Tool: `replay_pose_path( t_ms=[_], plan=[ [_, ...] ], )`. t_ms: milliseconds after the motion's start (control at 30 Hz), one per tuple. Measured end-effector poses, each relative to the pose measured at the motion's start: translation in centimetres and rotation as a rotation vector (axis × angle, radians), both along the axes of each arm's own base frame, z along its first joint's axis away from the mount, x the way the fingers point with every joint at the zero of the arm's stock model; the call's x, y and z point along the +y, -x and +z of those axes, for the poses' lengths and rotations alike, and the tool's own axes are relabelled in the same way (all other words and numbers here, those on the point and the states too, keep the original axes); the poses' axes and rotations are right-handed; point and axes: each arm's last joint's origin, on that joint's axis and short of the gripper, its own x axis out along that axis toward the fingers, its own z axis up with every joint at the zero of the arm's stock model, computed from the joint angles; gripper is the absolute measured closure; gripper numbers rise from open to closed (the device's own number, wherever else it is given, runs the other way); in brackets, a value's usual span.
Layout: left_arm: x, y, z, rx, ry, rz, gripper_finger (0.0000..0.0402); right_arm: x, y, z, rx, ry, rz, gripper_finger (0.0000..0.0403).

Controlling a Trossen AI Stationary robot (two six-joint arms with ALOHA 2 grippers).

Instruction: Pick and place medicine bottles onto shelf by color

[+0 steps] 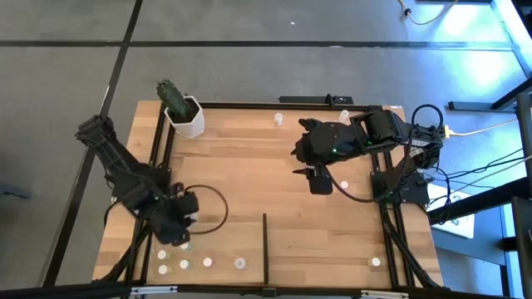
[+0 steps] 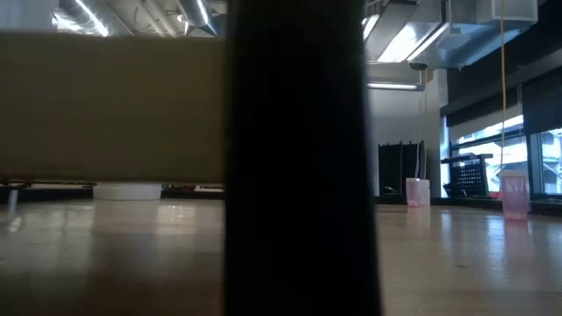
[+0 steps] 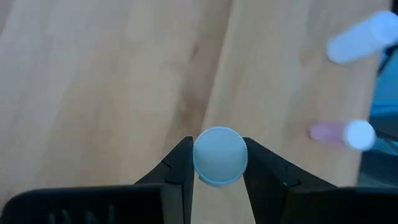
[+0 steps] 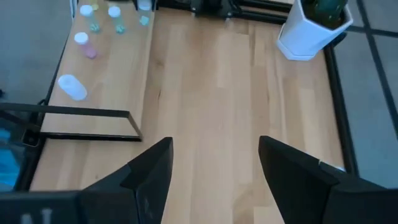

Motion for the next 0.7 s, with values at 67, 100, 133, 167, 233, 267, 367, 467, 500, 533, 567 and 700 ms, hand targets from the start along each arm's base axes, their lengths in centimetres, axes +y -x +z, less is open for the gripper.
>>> replay_pose_path(
  t_ms=[67,100,133,167,233,267,367,467,500,533,567,700],
  plan=[
    [-0.7,0.8,0.0,-0.019,0.0,-0.007,0.0305,0.0,0.0,0.0,0.001,0.003,0.003,0.0164],
    [-1.0,1.1,0.0,-0.031,-0.001,-0.006,0.0305,0.0,0.0,0.0,0.001,-0.002,-0.003,0.0164],
    [-1.3,1.5,0.0,-0.041,-0.001,-0.009,0.0305,0.0,0.0,0.0,0.0,-0.003,-0.004,0.0164],
    [-1.6,1.8,0.1,-0.05,0.0,-0.01,0.0305,0.0,0.0,0.0,0.0,-0.003,-0.004,0.0164],
    [-2.0,2.3,0.1,-0.063,0.002,-0.011,0.0305,0.0,0.0,0.0,0.0,0.001,0.001,0.0164],
    [-2.1,2.5,0.1,-0.071,0.003,-0.007,0.0305,0.0,0.0,0.0,0.001,0.0,-0.001,0.0164],
    [-2.4,3.0,0.1,-0.094,0.005,0.001,0.0305,0.0,0.0,0.0,0.001,0.0,-0.001,0.0164],
    [-2.6,3.4,0.1,-0.106,0.003,0.012,0.0305,0.0,0.0,0.0,0.001,-0.001,-0.002,0.0164],
    [-2.6,3.5,0.1,-0.11,0.003,0.018,0.0305,0.0,0.0,0.0,0.001,-0.001,-0.001,0.0164],
    [-2.7,3.6,0.1,-0.113,0.003,0.022,0.0305,0.0,0.0,0.0,0.001,0.0,-0.001,0.0164],
    [-2.7,3.7,0.1,-0.117,0.003,0.025,0.0305,0.0,0.0,0.0,0.001,0.0,-0.001,0.0164],
    [-3.1,3.9,-0.2,-0.126,-0.009,0.051,0.0305,0.0,0.0,0.0,0.001,0.0,0.0,0.0164]
  ],
)
